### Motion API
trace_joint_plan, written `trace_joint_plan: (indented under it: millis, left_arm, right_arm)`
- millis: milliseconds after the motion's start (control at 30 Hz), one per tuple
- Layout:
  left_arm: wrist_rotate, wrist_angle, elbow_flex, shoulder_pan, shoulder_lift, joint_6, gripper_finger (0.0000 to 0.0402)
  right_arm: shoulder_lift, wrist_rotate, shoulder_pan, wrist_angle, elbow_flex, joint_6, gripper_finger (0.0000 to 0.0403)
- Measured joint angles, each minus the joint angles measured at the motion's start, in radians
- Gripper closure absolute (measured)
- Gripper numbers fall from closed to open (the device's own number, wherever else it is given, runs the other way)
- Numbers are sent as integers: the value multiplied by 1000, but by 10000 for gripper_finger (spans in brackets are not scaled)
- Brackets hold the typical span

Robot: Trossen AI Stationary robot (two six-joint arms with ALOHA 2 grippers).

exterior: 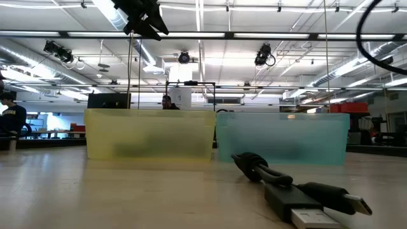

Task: Pick & Place USB Port
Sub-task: Put the black charger cable into the green bin

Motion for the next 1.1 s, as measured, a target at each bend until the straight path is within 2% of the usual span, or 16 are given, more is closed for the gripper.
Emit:
trace_joint_plan:
  millis: [333, 500, 867, 1033, 1100]
  left_arm:
    - [14, 15, 0, 0, 0, -27, 181]
    - [15, 15, 0, 0, 0, -27, 181]
    - [15, 14, 0, 0, 0, -27, 181]
    - [15, 14, 0, 0, 0, -27, 181]
    - [15, 14, 0, 0, 0, -27, 181]
  right_arm:
    - [-54, 153, -151, 42, 0, -269, 403]
    - [-112, 185, -198, 52, 1, -366, 403]
    - [-269, 568, -275, 248, 1, -577, 403]
    - [-328, 618, -375, 333, 2, -722, 403]
    - [-344, 618, -426, 305, 12, -758, 403]
